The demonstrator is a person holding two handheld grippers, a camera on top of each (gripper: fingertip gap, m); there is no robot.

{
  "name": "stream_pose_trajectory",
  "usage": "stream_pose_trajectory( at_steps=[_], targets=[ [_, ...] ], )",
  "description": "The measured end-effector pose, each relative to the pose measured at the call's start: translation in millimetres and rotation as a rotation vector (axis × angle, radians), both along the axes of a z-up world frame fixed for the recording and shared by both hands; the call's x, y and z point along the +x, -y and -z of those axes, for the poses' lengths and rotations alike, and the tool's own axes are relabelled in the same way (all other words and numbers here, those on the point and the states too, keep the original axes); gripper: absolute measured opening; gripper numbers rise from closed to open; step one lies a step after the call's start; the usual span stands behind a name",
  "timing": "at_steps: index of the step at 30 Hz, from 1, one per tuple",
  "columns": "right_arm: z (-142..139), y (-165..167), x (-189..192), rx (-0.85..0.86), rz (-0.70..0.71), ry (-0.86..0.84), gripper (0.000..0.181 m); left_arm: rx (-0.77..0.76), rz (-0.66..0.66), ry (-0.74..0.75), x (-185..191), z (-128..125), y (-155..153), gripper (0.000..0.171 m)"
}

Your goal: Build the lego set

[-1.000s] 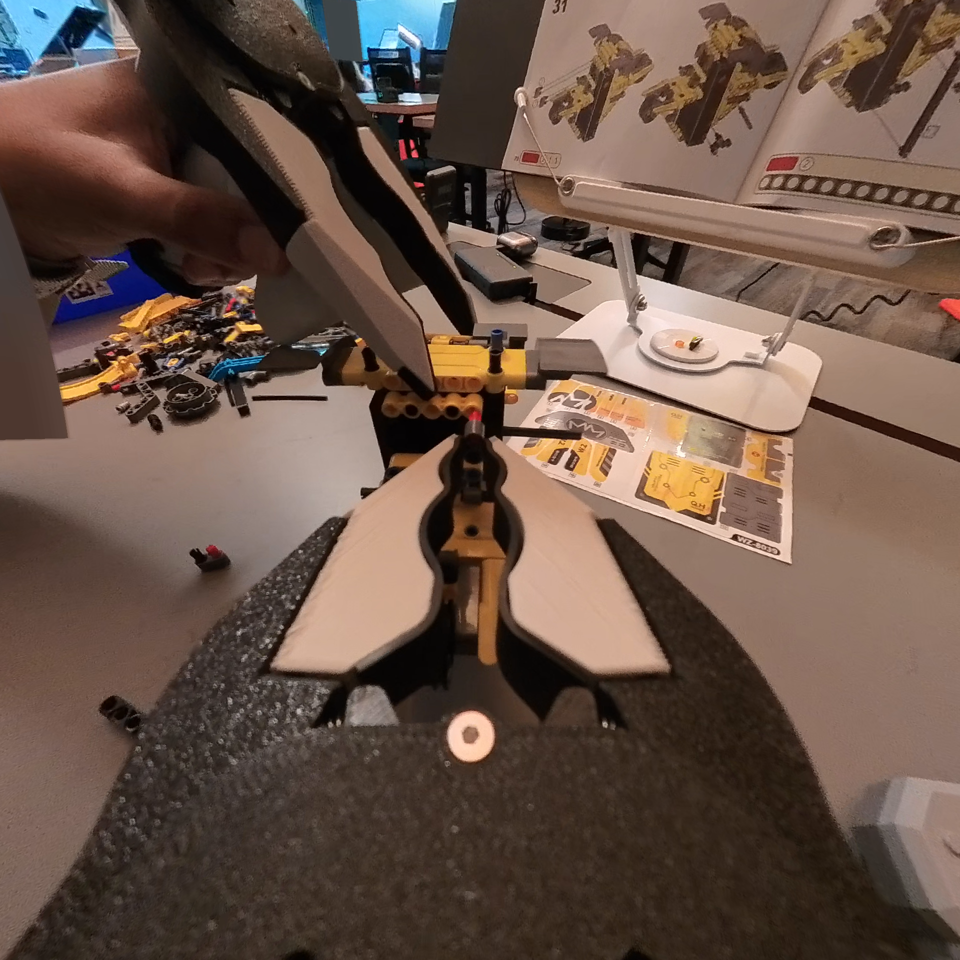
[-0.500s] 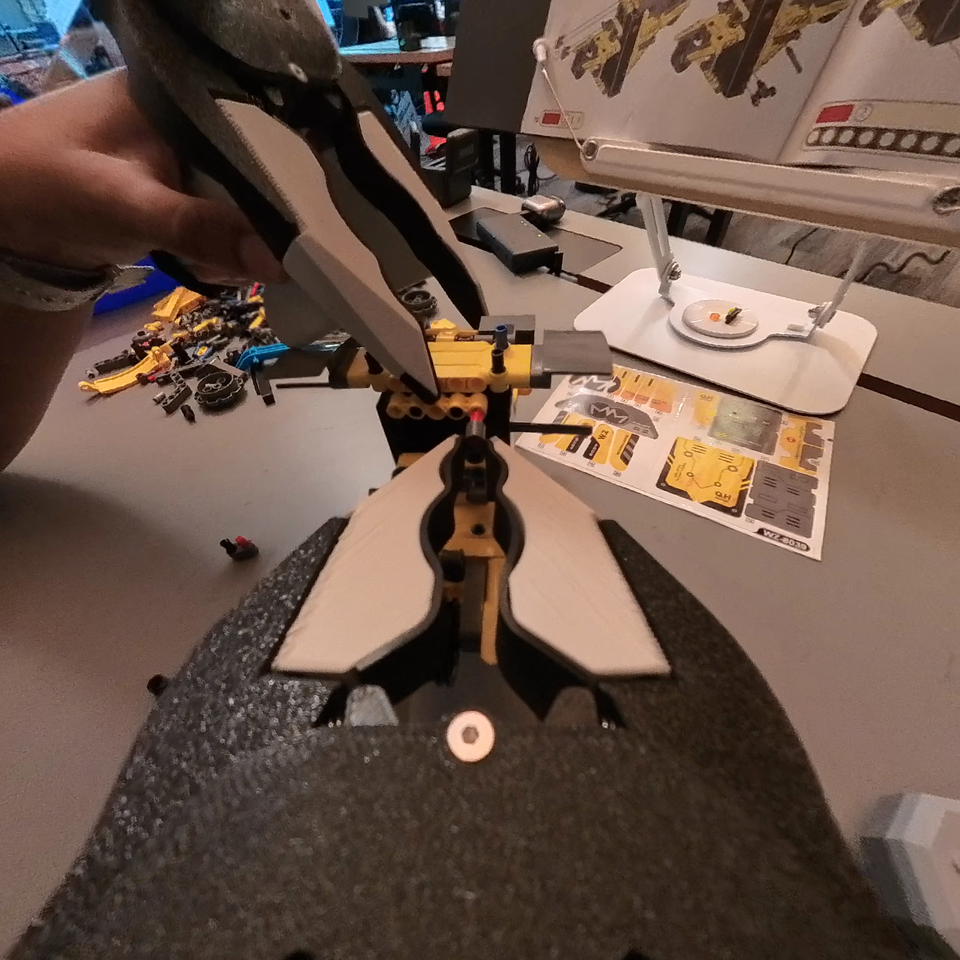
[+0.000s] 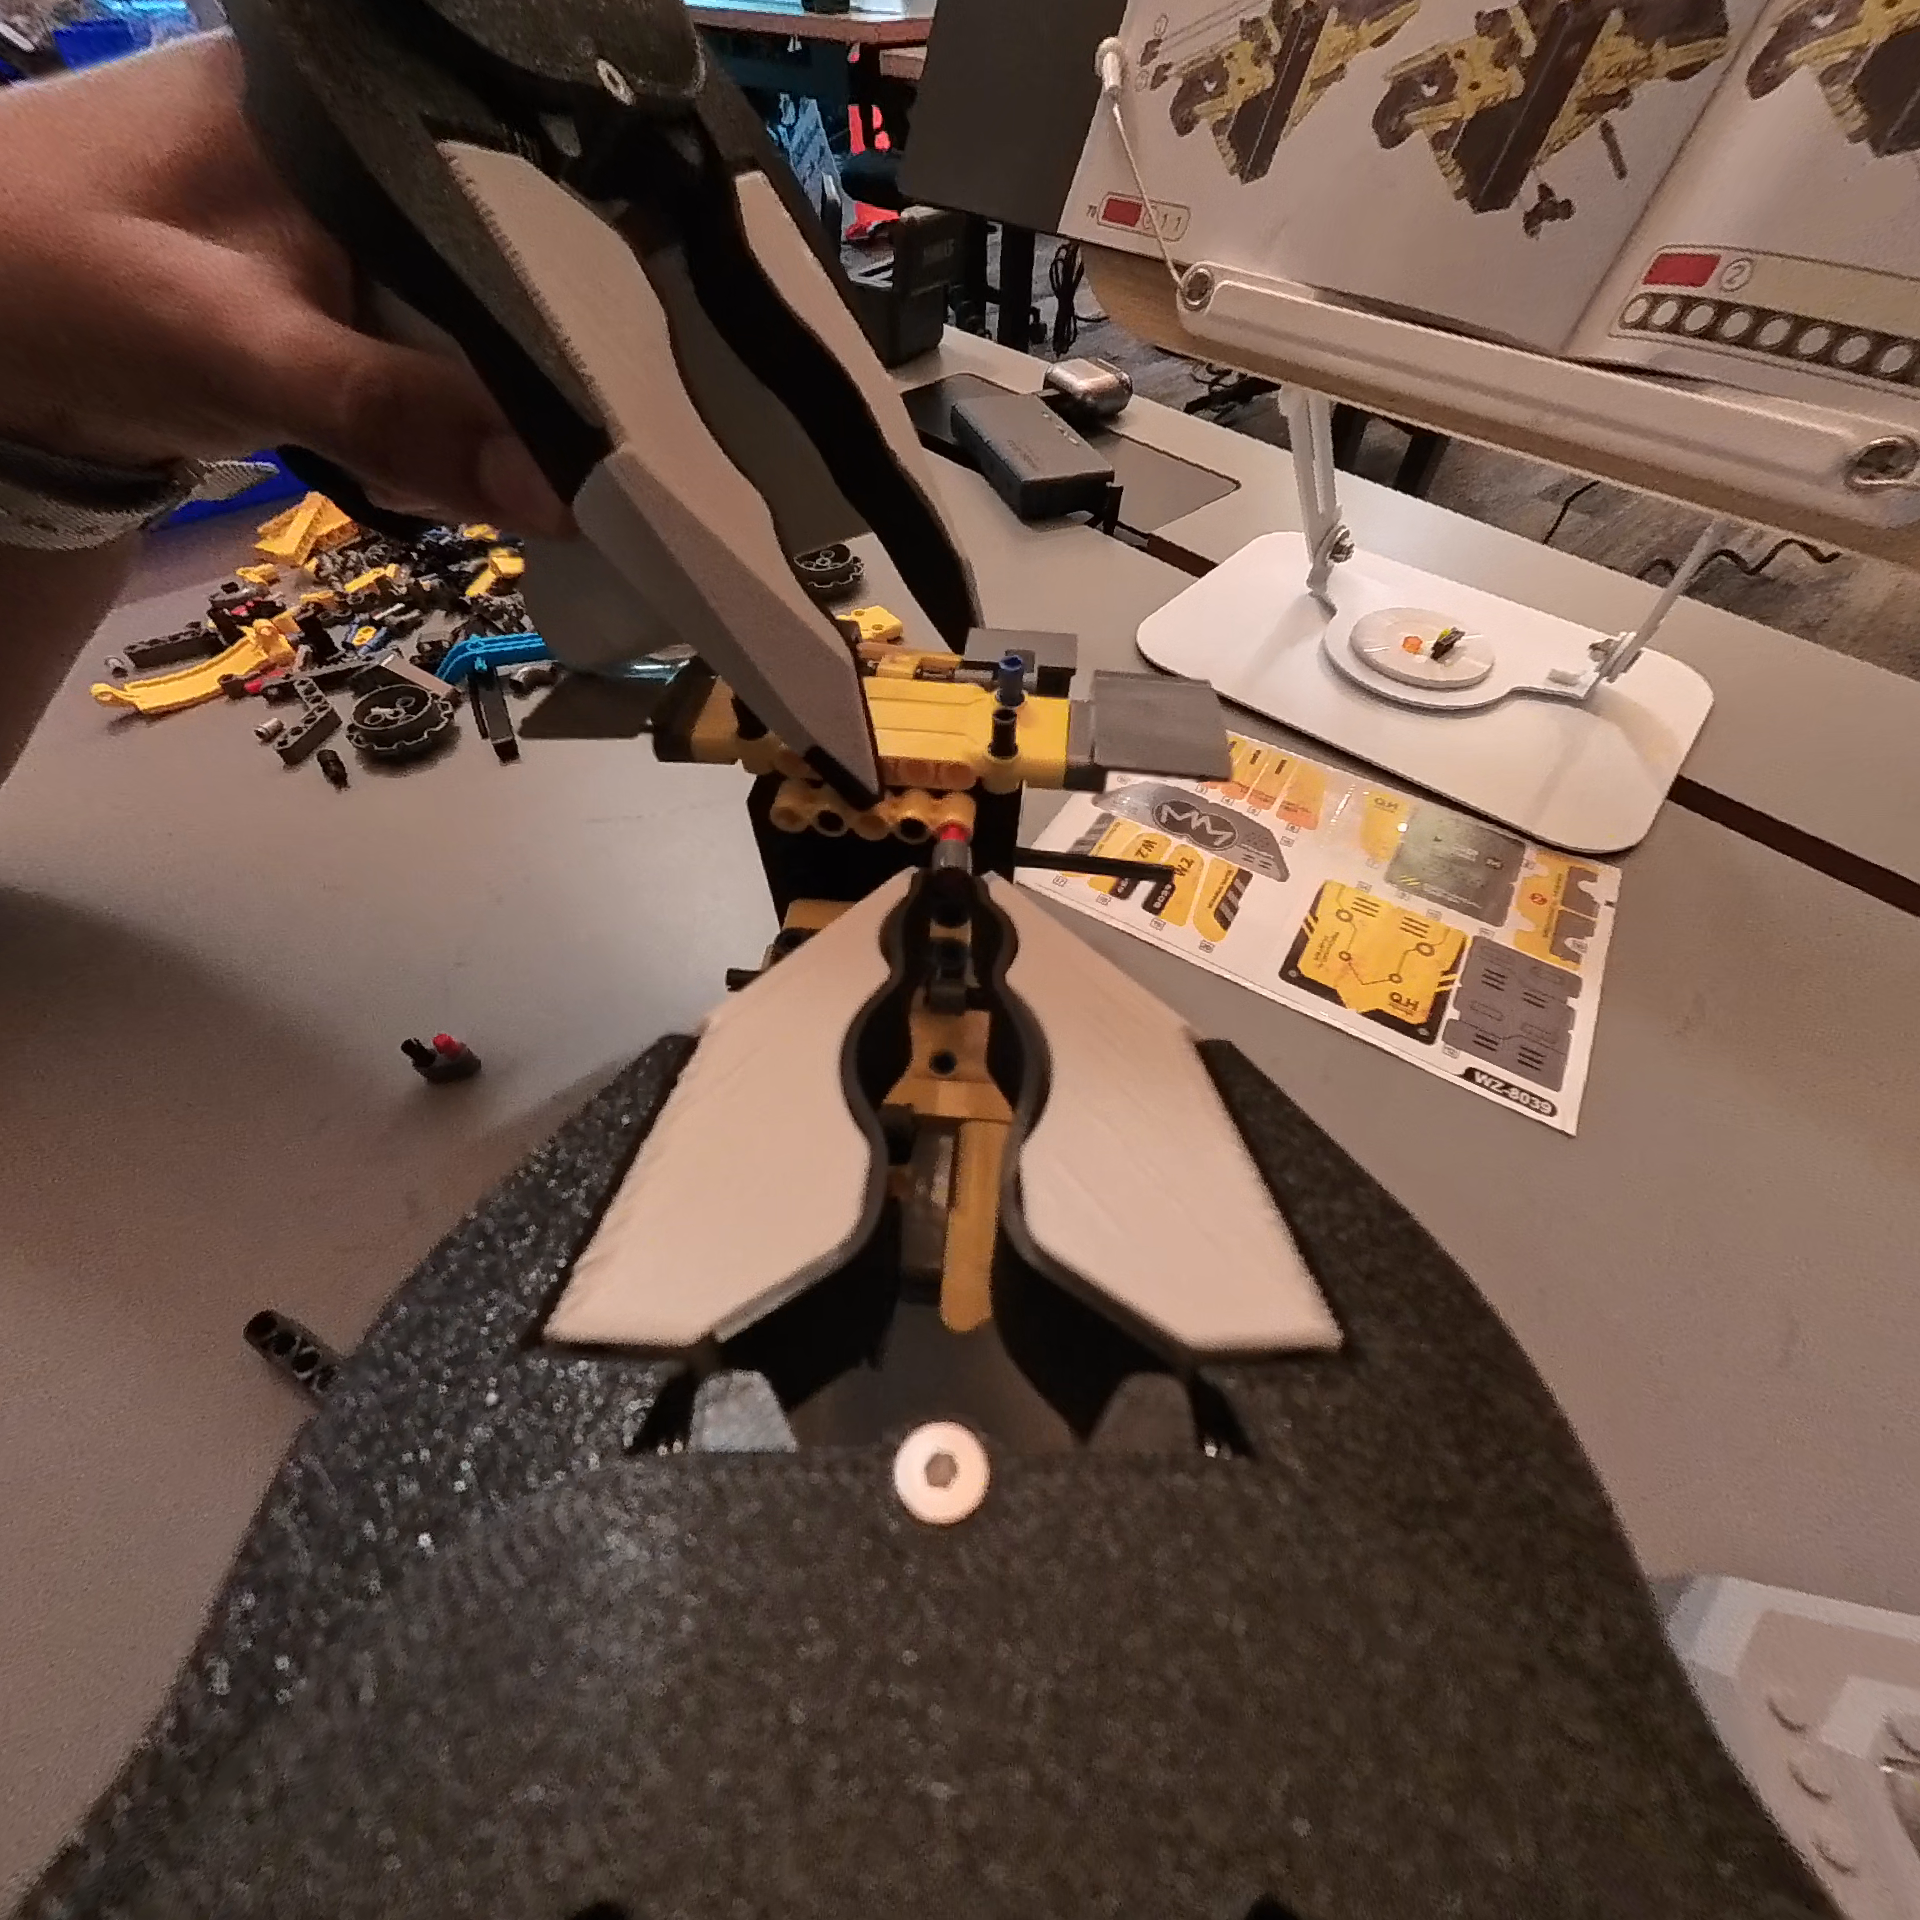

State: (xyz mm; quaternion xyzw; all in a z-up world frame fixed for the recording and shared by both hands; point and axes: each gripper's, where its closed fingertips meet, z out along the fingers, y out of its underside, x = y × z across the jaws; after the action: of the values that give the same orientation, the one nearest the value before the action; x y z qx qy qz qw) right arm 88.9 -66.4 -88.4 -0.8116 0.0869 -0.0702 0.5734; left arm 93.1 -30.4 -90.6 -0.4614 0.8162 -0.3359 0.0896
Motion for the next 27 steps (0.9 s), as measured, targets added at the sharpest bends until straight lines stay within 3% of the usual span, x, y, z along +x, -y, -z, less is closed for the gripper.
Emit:
stream_pose_trajectory(
  at_steps=[9, 12, 16, 23, 27],
  targets=[
    [2.1, 0.2, 0.4, -0.001, 0.024, -0.089, 0.006, 0.012, 0.003, 0.009, 1.0, -0.2, 0.1, 0.067],
    [3.9, 0.4, 3.7, -0.01, 0.028, -0.107, 0.006, 0.032, 0.03, 0.048, 1.2, -1.8, 5.2, 0.058],
    [3.9, 0.9, 3.5, 0.003, -0.001, -0.131, 0.006, 0.045, 0.036, 0.041, 0.9, -1.6, 5.3, 0.059],
    [3.7, 0.8, 3.4, -0.077, -0.099, 0.012, 0.006, 0.038, 0.039, 0.036, 0.8, -1.4, 5.6, 0.058],
    [1.9, -0.9, 3.9, -0.105, -0.126, -0.101, 0.006, 0.03, 0.035, 0.035, 0.9, -1.2, 4.2, 0.058]
  ],
)
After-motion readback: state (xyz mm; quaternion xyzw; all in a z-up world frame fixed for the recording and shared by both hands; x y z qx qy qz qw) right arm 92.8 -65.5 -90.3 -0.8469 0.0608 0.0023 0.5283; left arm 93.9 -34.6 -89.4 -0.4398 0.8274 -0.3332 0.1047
